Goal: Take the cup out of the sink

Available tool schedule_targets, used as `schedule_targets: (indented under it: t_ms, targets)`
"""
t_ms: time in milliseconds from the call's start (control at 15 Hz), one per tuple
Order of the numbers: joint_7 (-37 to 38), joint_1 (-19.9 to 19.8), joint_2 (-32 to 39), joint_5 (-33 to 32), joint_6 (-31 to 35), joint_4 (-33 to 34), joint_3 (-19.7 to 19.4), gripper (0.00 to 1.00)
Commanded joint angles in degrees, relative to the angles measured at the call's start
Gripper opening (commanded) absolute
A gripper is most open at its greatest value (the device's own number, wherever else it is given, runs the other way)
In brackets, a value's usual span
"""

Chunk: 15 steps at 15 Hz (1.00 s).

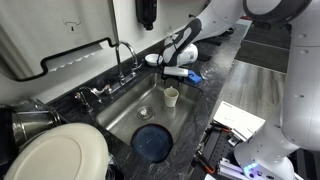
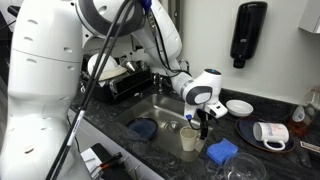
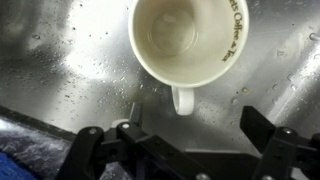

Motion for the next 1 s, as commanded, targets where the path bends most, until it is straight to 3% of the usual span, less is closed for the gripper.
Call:
schedule_targets:
  t_ms: [0, 333, 400, 467, 933]
  targets:
    - [0.61, 0.48, 3.17, 1.54, 0.52, 2.51, -0.37, 1.00]
    - [1.37, 0.49, 4.84, 1.29, -0.07, 3.60, -0.71, 1.00]
    - [1.29, 0.28, 5.04, 1.50, -0.29, 3.81, -0.48, 0.75]
    - [1.33, 0.24, 5.12, 1.46, -0.47, 3.89, -0.47, 0.74]
    - [1.58, 0.29, 5.81, 1.54, -0.87, 4.24, -0.59, 0.23]
